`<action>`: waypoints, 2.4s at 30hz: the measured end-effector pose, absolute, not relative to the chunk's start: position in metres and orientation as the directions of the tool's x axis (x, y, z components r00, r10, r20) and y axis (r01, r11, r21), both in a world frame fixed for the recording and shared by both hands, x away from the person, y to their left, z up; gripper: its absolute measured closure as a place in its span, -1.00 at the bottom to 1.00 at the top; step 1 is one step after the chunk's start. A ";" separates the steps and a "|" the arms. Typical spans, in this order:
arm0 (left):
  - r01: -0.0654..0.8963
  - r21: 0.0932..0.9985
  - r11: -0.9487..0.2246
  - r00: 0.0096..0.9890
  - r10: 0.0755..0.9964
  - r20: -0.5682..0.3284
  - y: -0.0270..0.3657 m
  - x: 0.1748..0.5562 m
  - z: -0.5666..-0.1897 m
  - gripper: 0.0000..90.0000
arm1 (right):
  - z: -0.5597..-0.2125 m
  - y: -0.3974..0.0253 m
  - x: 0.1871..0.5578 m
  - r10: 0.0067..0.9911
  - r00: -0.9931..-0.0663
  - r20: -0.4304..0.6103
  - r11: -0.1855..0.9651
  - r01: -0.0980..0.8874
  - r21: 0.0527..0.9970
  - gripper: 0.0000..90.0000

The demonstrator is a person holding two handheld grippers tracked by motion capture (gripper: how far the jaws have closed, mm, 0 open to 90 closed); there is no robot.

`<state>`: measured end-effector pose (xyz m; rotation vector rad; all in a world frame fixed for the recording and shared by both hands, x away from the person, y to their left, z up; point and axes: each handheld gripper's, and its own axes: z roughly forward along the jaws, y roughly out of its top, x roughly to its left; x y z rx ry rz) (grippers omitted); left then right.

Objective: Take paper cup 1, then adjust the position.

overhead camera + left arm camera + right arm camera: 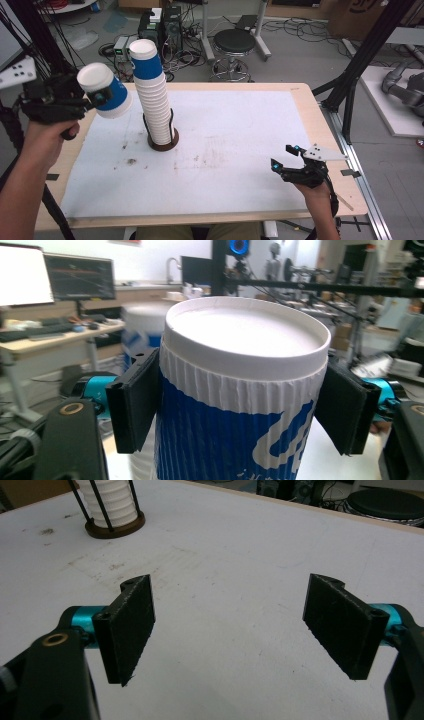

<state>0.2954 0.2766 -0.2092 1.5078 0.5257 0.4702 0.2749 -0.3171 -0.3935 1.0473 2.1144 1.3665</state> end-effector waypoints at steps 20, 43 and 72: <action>0.089 0.995 -0.050 0.857 0.514 -0.051 0.215 0.290 -0.308 -0.42 | -0.392 -0.300 0.281 0.742 -0.668 0.048 0.263 0.357 0.896 -0.53; 0.099 0.992 -0.078 0.884 0.465 -0.051 0.179 0.298 -0.341 -0.42 | -0.385 -0.278 0.292 0.696 -0.718 0.013 0.297 0.305 0.905 -0.53; 0.120 0.988 -0.101 0.926 0.370 -0.075 0.147 0.304 -0.358 -0.42 | -0.374 -0.204 0.300 0.396 -0.917 0.058 0.327 0.199 0.924 -0.53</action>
